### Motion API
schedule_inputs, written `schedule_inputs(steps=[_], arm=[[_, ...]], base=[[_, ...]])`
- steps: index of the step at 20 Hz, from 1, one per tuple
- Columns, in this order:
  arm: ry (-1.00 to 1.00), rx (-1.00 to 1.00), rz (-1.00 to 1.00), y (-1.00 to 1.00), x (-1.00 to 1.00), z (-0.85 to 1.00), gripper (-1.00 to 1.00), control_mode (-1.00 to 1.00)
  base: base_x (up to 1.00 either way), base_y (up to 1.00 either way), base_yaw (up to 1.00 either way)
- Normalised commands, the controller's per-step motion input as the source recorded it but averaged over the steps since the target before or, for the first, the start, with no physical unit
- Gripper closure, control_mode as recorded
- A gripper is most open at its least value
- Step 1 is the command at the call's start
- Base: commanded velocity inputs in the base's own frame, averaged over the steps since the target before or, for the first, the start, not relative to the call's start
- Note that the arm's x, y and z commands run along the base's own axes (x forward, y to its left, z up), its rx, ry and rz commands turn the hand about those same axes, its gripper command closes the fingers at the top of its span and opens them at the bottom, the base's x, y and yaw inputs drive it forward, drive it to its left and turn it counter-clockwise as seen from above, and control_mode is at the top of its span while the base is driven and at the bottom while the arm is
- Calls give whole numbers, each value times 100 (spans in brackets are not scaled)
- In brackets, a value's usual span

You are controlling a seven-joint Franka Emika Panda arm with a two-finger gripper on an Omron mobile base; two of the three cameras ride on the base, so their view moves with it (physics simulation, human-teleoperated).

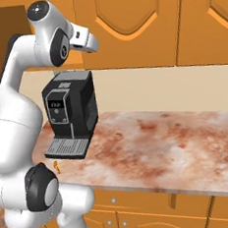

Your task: Retrieve the tupperware from the cabinet, then place the raw meat into the tupperware to avoid contamination.

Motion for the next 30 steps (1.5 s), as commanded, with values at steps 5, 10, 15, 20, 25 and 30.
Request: schedule_inputs(steps=[5, 10, 15, 20, 25, 30], arm=[[0, 0, 0, -9, 51, 0, -100, -100], [0, 0, 0, 0, 33, -6, -100, -100], [2, 0, 0, 0, 29, -24, -100, -100], [3, 0, 0, -5, 29, -28, -100, -100], [-1, 0, 1, -1, 32, -4, -100, -100], [-6, 0, 2, 0, 27, 0, -100, -100]], base=[[0, 0, 0], [0, 0, 0], [0, 0, 0], [0, 0, 0], [0, 0, 0], [0, 0, 0]])
